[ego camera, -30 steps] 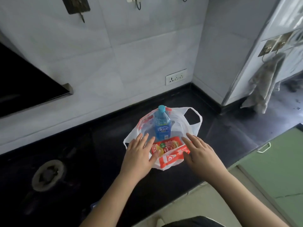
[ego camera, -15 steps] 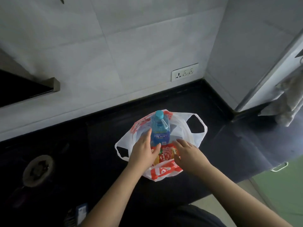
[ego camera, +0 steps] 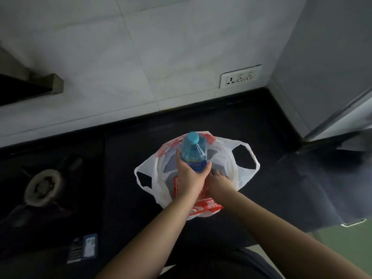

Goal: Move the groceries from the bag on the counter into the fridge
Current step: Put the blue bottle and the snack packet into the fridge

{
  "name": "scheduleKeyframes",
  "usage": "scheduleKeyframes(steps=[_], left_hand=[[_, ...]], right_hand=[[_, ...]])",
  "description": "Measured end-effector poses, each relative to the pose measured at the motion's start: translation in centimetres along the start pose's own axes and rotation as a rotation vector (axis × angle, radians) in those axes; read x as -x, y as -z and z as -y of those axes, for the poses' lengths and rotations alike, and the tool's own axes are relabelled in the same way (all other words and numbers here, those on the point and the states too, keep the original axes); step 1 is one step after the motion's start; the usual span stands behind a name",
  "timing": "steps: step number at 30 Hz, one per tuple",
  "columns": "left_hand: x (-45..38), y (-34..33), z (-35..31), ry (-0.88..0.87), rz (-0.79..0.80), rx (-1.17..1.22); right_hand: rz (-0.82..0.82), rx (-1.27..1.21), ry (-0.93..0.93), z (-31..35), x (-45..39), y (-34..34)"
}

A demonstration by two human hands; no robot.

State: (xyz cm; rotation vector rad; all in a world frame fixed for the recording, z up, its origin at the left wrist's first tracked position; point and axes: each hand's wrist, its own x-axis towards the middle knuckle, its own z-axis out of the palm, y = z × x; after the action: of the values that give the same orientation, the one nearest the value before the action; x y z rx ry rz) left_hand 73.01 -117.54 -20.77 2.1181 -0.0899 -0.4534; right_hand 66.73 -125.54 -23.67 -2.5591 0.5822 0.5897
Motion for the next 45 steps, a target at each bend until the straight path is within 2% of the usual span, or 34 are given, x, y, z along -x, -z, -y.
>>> scheduleKeyframes(steps=[3, 9, 15, 21, 25, 29, 32, 35, 39, 42, 45], left_hand=[[-0.9, -0.9, 0.4, 0.010, -0.034, 0.111], [-1.0, -1.7, 0.3, -0.005, -0.125, 0.189], [-1.1, -1.0, 0.8, -0.071, -0.186, 0.102], [-0.2, 1.5, 1.3, -0.177, -0.161, 0.003], [0.4, 4.2, 1.0, -0.241, -0.109, 0.066], [1.2, 7.7, 0.6, -0.232, -0.034, 0.191], [2.1, 10.4, 0.4, -0.232, 0.016, 0.321], [3.2, 13.6, 0.2, -0.334, 0.061, 0.355], [4.0, 17.4, 0.3, -0.445, 0.143, 0.447], [4.4, 19.3, 0.3, -0.422, 0.237, 0.611], [4.6, 20.7, 0.5, -0.369, 0.352, 0.715]], right_hand=[[0.009, 0.058, -0.010, -0.3, -0.4, -0.7], [-0.063, 0.124, -0.023, -0.6, -0.9, -2.1], [-0.061, 0.142, -0.047, -0.4, -1.6, -1.6], [-0.074, 0.150, -0.066, -0.3, -1.6, -1.6], [-0.094, 0.175, -0.074, 0.0, -1.4, -1.7], [-0.149, 0.266, -0.080, 0.6, -0.8, -1.8], [-0.245, 0.290, -0.059, 1.1, 0.0, -1.7], [-0.353, 0.211, -0.036, 1.4, 0.8, -0.9], [-0.327, 0.015, -0.053, 2.3, 2.8, 1.2], [-0.351, -0.023, -0.117, 3.1, 4.9, 2.6], [-0.452, -0.046, -0.147, 3.9, 7.0, 4.0]])
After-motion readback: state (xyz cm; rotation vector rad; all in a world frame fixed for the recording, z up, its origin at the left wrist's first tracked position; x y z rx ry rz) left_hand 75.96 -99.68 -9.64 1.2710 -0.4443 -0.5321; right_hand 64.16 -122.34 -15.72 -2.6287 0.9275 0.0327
